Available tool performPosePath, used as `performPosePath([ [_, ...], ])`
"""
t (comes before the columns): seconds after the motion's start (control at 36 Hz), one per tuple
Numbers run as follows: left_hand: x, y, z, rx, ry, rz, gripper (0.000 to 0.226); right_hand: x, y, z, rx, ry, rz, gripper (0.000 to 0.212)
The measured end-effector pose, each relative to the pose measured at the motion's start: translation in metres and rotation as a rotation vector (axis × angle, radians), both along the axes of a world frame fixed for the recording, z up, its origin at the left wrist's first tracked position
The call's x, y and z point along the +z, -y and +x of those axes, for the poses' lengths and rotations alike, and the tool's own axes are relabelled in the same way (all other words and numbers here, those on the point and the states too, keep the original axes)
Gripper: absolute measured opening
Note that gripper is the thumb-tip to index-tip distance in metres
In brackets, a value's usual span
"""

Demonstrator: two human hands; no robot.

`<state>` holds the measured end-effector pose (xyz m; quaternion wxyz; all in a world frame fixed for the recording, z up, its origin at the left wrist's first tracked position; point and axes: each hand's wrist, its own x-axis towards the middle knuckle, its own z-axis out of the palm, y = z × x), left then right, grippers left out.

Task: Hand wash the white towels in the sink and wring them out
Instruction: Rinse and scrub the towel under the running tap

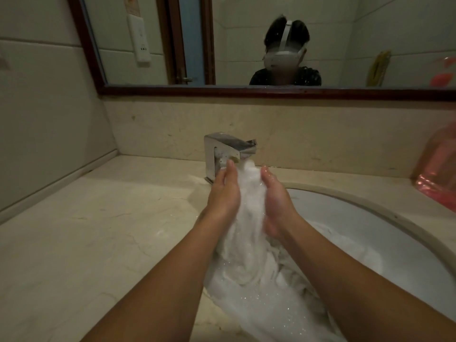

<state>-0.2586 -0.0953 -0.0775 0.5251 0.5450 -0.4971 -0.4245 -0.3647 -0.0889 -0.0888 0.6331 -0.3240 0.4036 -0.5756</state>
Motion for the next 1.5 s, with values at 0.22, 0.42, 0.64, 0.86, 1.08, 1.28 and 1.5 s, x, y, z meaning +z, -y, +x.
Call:
performPosePath([
  [0.22,0.002,-0.001,-0.001,-0.016,-0.029,-0.035,0.06,0.004,-0.005,0.013,-0.215,-0.398,-0.172,0.048],
  [0.42,-0.01,-0.001,-0.007,0.03,0.05,-0.089,0.128,-0.002,-0.008,0.024,-0.14,-0.439,-0.062,0.057],
  [0.64,0.005,-0.008,-0.006,0.057,0.19,-0.151,0.072,-0.004,-0.005,0.03,-0.323,-0.552,-0.109,0.022],
  [0.86,0.004,-0.008,-0.005,0.04,0.222,-0.144,0.062,0.005,-0.008,0.022,-0.317,-0.63,-0.094,0.05],
  [1.08,0.002,-0.003,-0.001,-0.032,0.03,-0.054,0.086,0.006,-0.01,0.001,-0.267,-0.375,-0.054,0.058],
  [1.28,-0.007,0.015,0.007,-0.052,-0.128,0.161,0.082,0.009,0.003,-0.022,-0.203,0.076,0.101,0.053],
  [1.5,-0.001,-0.003,0.001,-0.054,0.303,0.201,0.094,0.016,0.012,-0.009,-0.188,0.234,-0.004,0.055],
])
